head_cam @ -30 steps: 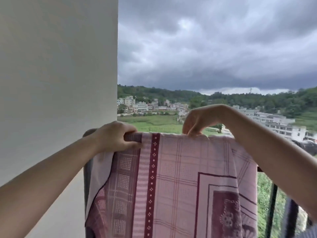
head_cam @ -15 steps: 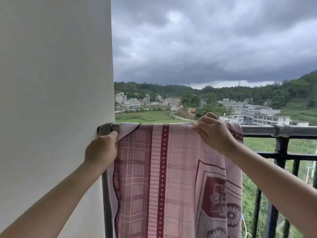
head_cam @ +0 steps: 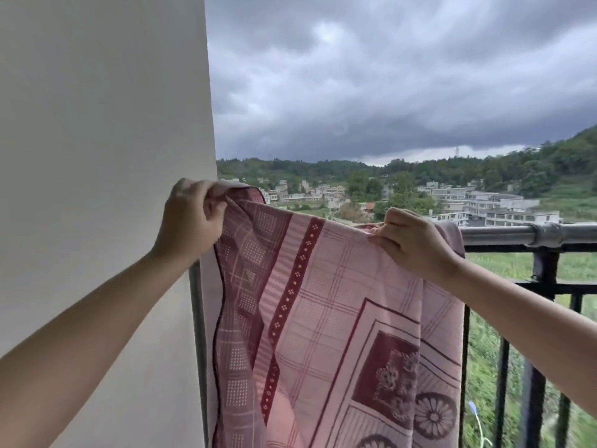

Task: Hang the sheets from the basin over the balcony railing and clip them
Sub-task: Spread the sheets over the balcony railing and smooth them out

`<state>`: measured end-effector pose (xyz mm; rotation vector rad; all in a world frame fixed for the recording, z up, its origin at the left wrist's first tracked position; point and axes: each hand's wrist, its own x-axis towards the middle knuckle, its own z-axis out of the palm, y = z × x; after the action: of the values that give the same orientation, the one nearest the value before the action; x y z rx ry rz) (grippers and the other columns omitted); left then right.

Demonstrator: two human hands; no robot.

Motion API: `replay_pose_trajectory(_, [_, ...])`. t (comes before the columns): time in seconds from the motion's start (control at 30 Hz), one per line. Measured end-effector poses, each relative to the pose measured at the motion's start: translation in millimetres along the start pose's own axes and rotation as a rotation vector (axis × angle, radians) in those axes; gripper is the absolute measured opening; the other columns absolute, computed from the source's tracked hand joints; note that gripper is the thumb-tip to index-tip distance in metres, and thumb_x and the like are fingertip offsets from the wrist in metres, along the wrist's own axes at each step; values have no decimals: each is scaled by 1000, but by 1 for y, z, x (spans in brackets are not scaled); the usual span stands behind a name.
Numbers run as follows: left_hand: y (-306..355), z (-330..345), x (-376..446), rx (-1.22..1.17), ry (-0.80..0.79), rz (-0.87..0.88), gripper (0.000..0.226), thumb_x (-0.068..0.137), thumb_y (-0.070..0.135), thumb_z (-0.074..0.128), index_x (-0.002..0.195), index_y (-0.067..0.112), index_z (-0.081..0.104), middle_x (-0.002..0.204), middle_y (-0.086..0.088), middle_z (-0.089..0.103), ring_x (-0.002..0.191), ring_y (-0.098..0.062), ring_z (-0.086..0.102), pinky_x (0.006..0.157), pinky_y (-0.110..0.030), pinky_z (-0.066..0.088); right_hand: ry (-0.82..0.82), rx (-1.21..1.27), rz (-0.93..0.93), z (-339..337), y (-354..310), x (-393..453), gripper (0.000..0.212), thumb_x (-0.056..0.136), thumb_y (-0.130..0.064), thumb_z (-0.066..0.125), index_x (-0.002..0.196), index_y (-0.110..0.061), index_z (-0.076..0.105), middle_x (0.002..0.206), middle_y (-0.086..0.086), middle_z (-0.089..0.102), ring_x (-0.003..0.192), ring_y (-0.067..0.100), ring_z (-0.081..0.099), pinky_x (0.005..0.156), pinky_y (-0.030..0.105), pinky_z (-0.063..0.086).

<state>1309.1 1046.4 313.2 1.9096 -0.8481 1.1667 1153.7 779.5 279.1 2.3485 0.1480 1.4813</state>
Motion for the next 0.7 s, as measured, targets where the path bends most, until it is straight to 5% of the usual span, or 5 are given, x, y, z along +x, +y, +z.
replay_pose_trajectory(0.07, [0, 6, 1, 155, -80, 144, 38, 80, 6, 60, 114, -7, 52, 109, -29, 51, 96, -46, 55, 83, -46, 48, -47, -80, 36, -11, 1, 3, 18, 77, -18, 60, 62, -10, 67, 53, 1, 57, 46, 8, 54, 36, 7, 25])
replay_pose_trajectory(0.2, [-10, 15, 39, 320, -156, 286, 60, 80, 18, 61, 131, 1, 35, 126, -24, 39, 109, -42, 51, 84, -46, 50, -243, -311, 222, -26, 40, 59, 17, 90, -12, 49, 89, -5, 65, 81, 11, 68, 72, 26, 65, 57, 23, 40])
replay_pose_trajectory(0.47, [7, 71, 187, 521, -117, 280, 85, 71, 33, 66, 135, -2, 24, 130, -21, 37, 123, -35, 36, 109, -38, 29, -103, -70, 796, 13, 101, 205, 28, 86, -2, 40, 104, 7, 60, 110, 27, 62, 107, 39, 57, 86, 39, 48])
replay_pose_trajectory(0.6, [-15, 118, 150, 590, -799, -75, 64, 76, 43, 61, 125, 3, 48, 121, -14, 56, 110, -27, 55, 96, -34, 45, -968, -31, 474, 71, 79, 149, 31, 92, -22, 40, 102, 1, 60, 102, 16, 67, 88, 29, 62, 77, 34, 49])
replay_pose_trajectory(0.7, [-30, 120, 106, 484, -1346, -320, 52, 88, 38, 51, 128, 6, 46, 131, -10, 53, 117, -23, 53, 95, -33, 44, -1653, 263, 708, 84, 69, 102, 43, 93, -26, 41, 126, 1, 42, 120, 16, 61, 109, 30, 55, 96, 38, 45])
